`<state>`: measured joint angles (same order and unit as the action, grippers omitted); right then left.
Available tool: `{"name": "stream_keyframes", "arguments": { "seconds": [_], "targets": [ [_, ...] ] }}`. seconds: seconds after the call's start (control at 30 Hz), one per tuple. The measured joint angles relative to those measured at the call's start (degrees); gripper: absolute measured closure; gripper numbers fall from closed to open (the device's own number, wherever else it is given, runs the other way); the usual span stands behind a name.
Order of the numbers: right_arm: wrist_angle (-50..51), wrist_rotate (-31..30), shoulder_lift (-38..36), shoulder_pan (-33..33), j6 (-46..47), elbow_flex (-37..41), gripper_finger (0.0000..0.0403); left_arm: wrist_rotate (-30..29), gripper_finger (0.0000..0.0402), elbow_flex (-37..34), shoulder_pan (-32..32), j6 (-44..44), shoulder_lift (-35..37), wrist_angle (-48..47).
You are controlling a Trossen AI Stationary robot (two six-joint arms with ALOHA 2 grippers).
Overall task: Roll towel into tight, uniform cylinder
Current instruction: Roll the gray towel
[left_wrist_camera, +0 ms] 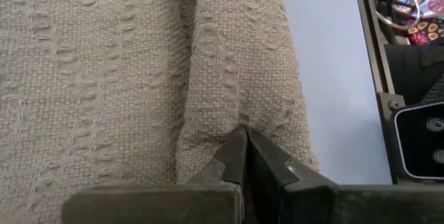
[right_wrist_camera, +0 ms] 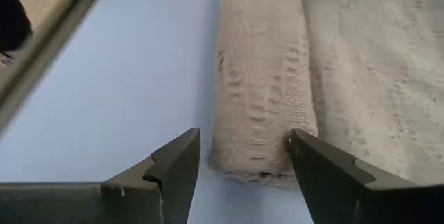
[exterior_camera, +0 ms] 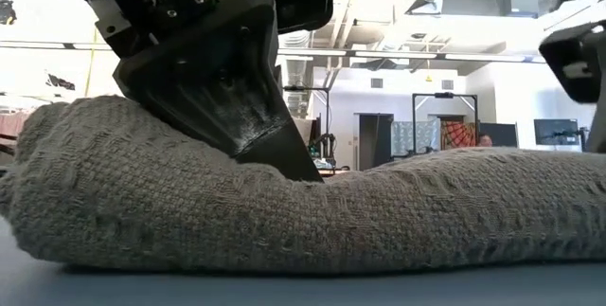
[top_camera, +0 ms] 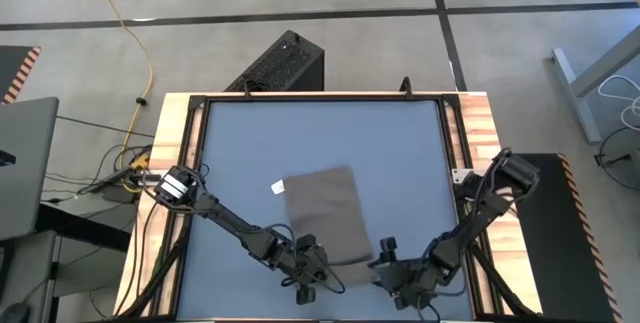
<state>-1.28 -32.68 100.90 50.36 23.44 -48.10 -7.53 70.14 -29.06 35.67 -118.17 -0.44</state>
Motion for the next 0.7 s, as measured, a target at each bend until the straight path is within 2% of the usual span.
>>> {"name": "stream_keyframes", "arguments": {
  "seconds": [0.17, 0.33, 0.43, 0.53, 0.7],
  "targets": [
    [-1.0, -1.0, 3.4, -0.3, -0.2, 0.0, 0.0159, 0.4, 0.0401, 0.0, 0.0, 1.1, 0.0, -0.1],
    [-1.7, -1.4, 5.9, -1.6, 0.0, -0.2, 0.0166, 5.1, 0.0401, 0.0, 0.2, 1.5, 0.0, -0.1],
    [-1.6, -0.9, 6.2, -2.4, 0.1, -0.2, 0.0184, 6.3, 0.0401, 0.0, 0.1, 1.7, 0.0, -0.1],
    [-1.5, -0.4, 5.9, -3.0, 0.1, -0.2, 0.0232, 8.5, 0.0399, 0.0, 0.1, 1.7, 0.3, 0.1],
    [-1.3, 3.7, 5.7, -3.7, 1.8, -0.2, 0.0359, 9.2, 0.0391, -0.1, -0.1, -0.9, 3.2, -1.1]
  ]
}}
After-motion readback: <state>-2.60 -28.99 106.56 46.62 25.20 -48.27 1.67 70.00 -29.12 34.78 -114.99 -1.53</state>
